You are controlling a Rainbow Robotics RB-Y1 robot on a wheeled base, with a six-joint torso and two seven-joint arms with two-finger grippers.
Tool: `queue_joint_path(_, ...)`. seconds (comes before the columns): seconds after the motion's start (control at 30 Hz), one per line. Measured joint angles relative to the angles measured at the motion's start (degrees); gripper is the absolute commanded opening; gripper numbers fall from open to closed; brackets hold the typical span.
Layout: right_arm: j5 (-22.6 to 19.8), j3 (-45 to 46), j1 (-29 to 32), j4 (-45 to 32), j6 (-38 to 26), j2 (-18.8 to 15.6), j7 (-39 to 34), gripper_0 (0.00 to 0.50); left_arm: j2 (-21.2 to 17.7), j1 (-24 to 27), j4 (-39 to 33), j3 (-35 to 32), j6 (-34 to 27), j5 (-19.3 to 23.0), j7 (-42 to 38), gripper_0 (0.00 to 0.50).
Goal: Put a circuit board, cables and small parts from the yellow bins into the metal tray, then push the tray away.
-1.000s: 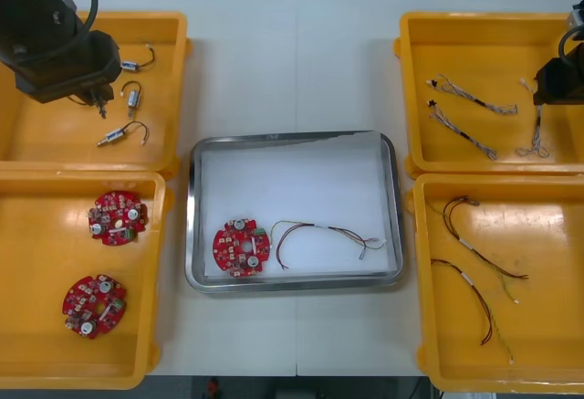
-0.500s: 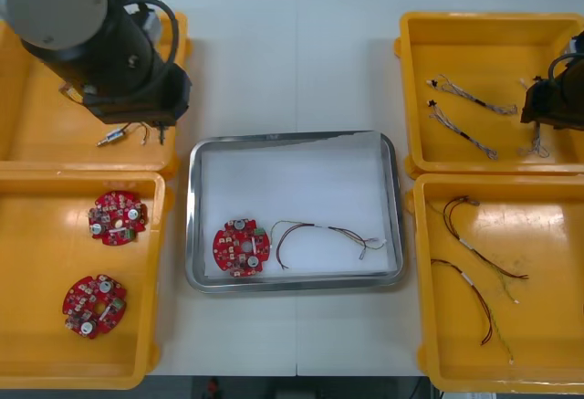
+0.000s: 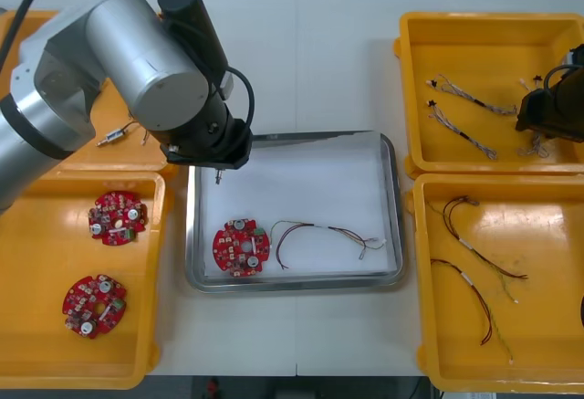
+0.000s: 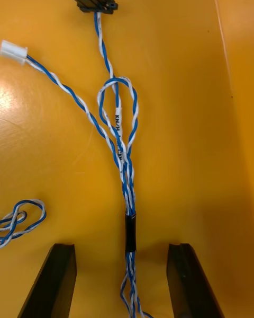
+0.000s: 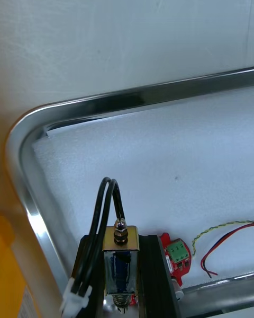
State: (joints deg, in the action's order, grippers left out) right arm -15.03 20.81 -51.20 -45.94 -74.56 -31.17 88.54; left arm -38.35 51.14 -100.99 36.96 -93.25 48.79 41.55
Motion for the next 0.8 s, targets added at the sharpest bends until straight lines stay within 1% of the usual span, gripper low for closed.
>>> queue_joint_path(0.03, -0.45, 0.00, -0.01, 0.16, 0.01, -0.09, -0.39, 0.117, 0.32, 0.02, 0.86, 0.69, 0.68, -0.36, 0.00, 0.000)
queue_joint_path(0.1, -1.77, 0.00, 0.00, 0.51, 0.01, -0.30, -0.70, 0.033, 0.91, 0.09, 2.53, 2.21, 2.19, -1.21, 0.00, 0.000)
queue_joint_path(0.13, -2.35, 0.00, 0.00, 0.64, 0.01, -0.39, -0.72, 0.011, 1.13, 0.12, 3.26, 2.95, 2.94, -1.48, 0.00, 0.000)
queue_joint_path(0.2, -3.45, 0.00, 0.00, 0.88, 0.02, -0.70, -0.72, 0.000, 1.56, 0.21, 4.71, 4.42, 4.28, -1.74, 0.00, 0.001)
queue_joint_path(0.27, -4.15, 0.00, 0.03, 1.04, 0.02, -1.07, -0.72, 0.000, 1.90, 0.26, 5.99, 5.57, 5.59, -1.85, 0.00, 0.000)
queue_joint_path(0.43, -4.38, -0.06, 0.03, 1.10, -0.08, -1.35, -0.73, 0.000, 2.33, 0.28, 8.20, 7.17, 7.51, -2.67, 0.00, 0.002)
queue_joint_path(0.53, -4.38, -0.12, 0.03, 0.61, -2.08, -1.71, -0.73, 0.000, 2.33, 0.28, 8.43, 7.77, 7.64, -3.28, 0.00, 0.008)
queue_joint_path(0.57, -4.38, -0.13, 0.03, 0.18, -3.19, -1.87, -0.73, 0.000, 2.33, 0.28, 8.45, 7.91, 7.64, -3.36, 0.00, 0.040)
queue_joint_path(0.63, -4.36, -0.13, 0.06, -1.75, -6.24, -2.24, -0.73, 0.000, 2.33, 0.28, 8.48, 7.98, 7.65, -3.46, 0.00, 0.404)
queue_joint_path(0.67, -4.35, -0.13, 0.08, -2.89, -7.60, -2.42, -0.75, 0.000, 2.33, 0.29, 8.49, 7.98, 7.65, -3.52, 0.00, 0.486)
queue_joint_path(0.7, -4.30, -0.13, 0.10, -4.38, -9.29, -2.61, -0.78, 0.000, 2.33, 0.29, 8.49, 7.98, 7.65, -3.60, 0.00, 0.500)
queue_joint_path(0.8, -4.17, -0.13, 0.17, -8.92, -13.54, -3.09, -1.38, 0.000, 2.33, 0.30, 8.51, 7.98, 7.64, -3.73, 0.00, 0.500)
